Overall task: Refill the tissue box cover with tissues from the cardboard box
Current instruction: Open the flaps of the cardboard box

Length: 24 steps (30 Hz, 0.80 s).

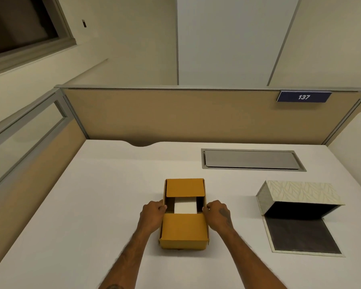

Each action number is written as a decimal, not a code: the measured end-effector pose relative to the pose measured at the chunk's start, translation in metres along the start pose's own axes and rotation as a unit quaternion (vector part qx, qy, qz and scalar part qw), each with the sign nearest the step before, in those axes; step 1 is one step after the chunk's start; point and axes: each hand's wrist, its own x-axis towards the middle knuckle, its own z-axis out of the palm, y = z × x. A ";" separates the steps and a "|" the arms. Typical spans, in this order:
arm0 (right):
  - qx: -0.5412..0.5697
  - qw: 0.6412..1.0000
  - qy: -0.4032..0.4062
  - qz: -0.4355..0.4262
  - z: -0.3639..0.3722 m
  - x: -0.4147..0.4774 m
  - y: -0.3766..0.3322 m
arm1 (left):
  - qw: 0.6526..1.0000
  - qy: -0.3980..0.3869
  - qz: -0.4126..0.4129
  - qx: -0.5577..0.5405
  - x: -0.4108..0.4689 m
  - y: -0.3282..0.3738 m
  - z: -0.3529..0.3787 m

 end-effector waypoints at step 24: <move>-0.272 0.914 0.008 -0.301 -0.027 0.060 -0.025 | 0.905 -0.060 0.279 0.317 -0.045 0.000 -0.024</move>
